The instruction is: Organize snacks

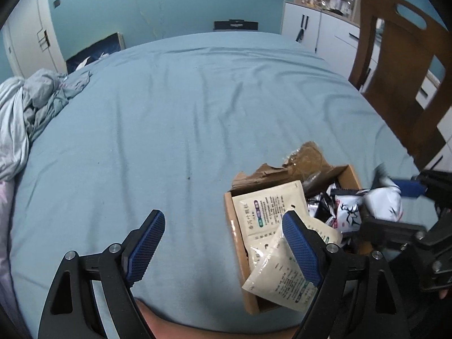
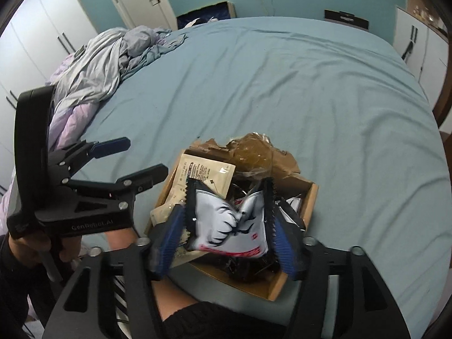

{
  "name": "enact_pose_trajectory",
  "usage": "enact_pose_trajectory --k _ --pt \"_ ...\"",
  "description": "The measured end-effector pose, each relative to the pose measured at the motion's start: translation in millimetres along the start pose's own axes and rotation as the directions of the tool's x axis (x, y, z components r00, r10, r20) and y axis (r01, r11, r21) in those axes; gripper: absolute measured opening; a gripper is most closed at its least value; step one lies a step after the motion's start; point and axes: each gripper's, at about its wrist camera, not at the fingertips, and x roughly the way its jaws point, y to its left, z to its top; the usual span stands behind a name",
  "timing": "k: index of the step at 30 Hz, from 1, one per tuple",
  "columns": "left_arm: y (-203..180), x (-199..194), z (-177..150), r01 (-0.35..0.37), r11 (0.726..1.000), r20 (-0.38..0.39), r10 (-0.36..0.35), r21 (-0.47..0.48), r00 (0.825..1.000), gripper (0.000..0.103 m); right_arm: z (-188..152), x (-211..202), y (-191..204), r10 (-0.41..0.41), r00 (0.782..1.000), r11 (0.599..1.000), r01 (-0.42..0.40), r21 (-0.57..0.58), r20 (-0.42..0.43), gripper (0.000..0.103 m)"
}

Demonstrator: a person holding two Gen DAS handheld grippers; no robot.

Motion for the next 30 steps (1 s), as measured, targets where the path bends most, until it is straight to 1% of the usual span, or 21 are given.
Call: enact_pose_trajectory --k 2,3,4,6,8,9,11,14,17,19,22,28,30 --pt "-5 1 1 -0.012 1.0 -0.001 0.012 0.025 1.0 0.086 -6 -9 -1 -0.042 0.998 0.999 0.042 0.005 0.035 0.071" --pt "-8 1 1 -0.014 0.999 -0.003 0.014 0.032 1.0 0.086 -6 -14 -2 -0.075 0.995 0.997 0.075 0.001 0.066 0.077" --pt "-11 1 1 -0.015 0.999 -0.008 0.015 0.038 1.0 0.086 -12 -17 -1 -0.096 0.992 0.995 0.096 -0.001 0.083 0.085" --pt "-10 1 0 -0.017 0.999 -0.018 0.017 0.044 1.0 0.086 -18 -18 -1 -0.143 0.984 0.99 0.144 0.004 0.11 0.093" --pt "-10 3 1 -0.025 0.999 -0.026 0.027 0.044 0.999 0.086 -24 -9 -4 -0.146 0.985 0.989 0.144 0.019 0.091 0.094" --pt "-10 2 1 -0.03 0.999 -0.028 0.031 0.044 0.999 0.087 -26 0 -7 -0.144 0.988 0.989 0.142 0.034 0.059 0.094" --pt "-9 4 1 -0.034 0.999 -0.037 0.035 0.037 0.999 0.09 -26 17 -16 -0.172 0.985 0.981 0.173 0.092 -0.022 0.094" --pt "-8 9 2 -0.042 0.999 -0.059 0.044 0.029 0.997 0.091 -19 24 -18 -0.199 0.98 0.972 0.2 0.125 -0.024 0.094" --pt "-7 13 1 -0.047 0.998 -0.089 0.05 0.035 0.995 0.091 -16 32 -18 -0.175 0.984 0.976 0.178 0.128 -0.04 0.094" --pt "-8 16 0 -0.047 0.998 -0.102 0.051 0.042 0.993 0.091 -18 38 -22 -0.176 0.982 0.975 0.184 0.128 -0.072 0.094" --pt "-11 17 -1 -0.05 0.997 -0.107 0.056 0.059 0.993 0.091 -19 43 -26 -0.181 0.979 0.971 0.193 0.138 -0.096 0.094" --pt "-16 18 -2 -0.038 0.995 -0.11 0.048 0.089 0.993 0.091 -17 35 -25 -0.188 0.978 0.972 0.199 0.122 -0.095 0.094" --pt "-18 19 -2 -0.049 0.993 -0.111 0.061 0.104 0.992 0.091 -18 37 -23 -0.191 0.977 0.973 0.202 0.116 -0.097 0.094"
